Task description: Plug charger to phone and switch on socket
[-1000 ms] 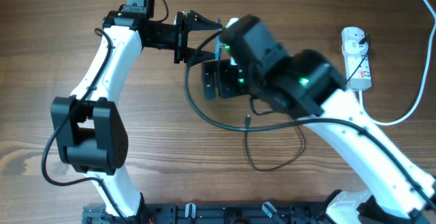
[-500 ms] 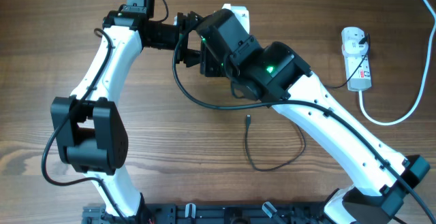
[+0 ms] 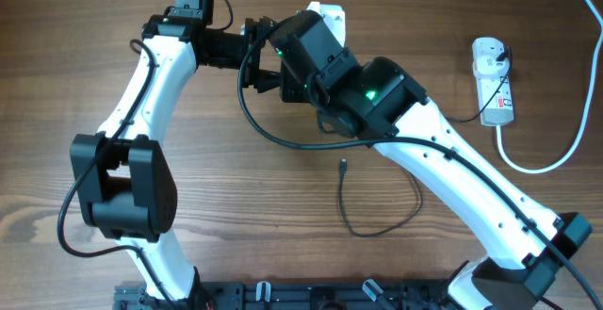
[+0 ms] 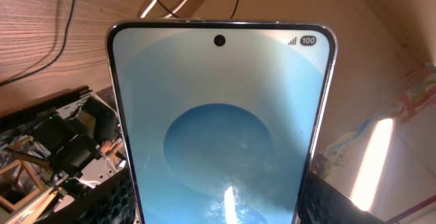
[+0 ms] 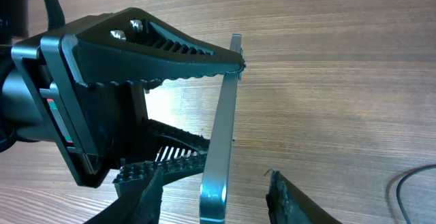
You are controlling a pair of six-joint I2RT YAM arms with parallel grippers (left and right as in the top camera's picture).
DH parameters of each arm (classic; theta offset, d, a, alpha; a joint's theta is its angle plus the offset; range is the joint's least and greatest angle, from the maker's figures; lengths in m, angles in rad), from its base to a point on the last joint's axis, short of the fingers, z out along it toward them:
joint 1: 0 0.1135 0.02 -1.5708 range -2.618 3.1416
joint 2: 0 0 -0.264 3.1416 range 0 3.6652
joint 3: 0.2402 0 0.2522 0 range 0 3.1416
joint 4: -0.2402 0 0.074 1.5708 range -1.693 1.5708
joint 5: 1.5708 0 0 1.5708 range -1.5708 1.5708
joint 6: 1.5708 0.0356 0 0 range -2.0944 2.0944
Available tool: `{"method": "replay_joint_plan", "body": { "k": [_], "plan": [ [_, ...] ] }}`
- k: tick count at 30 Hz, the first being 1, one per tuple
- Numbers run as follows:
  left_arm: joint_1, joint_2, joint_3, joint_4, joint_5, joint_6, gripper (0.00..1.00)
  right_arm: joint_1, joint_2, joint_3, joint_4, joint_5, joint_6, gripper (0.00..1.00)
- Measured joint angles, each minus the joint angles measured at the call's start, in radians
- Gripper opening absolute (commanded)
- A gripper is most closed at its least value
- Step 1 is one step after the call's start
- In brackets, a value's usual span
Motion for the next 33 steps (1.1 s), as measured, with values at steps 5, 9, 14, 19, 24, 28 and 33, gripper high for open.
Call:
{"method": "replay_joint_plan", "body": {
  "k": [5,9,14,19,24,28,33],
  "plan": [
    [0.000,0.000,0.000,0.000,0.005,0.000,0.70,0.000,0.000,0.000,0.000,0.006,0.000,0.49],
    [0.000,0.000,0.000,0.000,0.011,-0.001,0.70,0.000,0.000,0.000,0.000,0.022,0.000,0.43],
    [0.000,0.000,0.000,0.000,0.012,-0.007,0.70,0.000,0.019,0.000,0.008,0.023,0.000,0.42],
    [0.000,0.000,0.000,0.000,0.011,-0.007,0.71,0.000,0.035,0.000,0.016,0.023,0.000,0.38],
    [0.000,0.000,0.000,0.003,0.004,-0.006,0.71,0.000,0.035,0.000,0.018,0.024,0.000,0.35],
    [0.000,0.000,0.000,0.007,-0.004,-0.006,0.71,0.000,0.035,0.000,0.018,0.025,0.000,0.27],
    [0.000,0.000,0.000,0.007,-0.005,-0.006,0.71,0.000,0.035,0.000,0.018,0.025,0.004,0.20]
  ]
}}
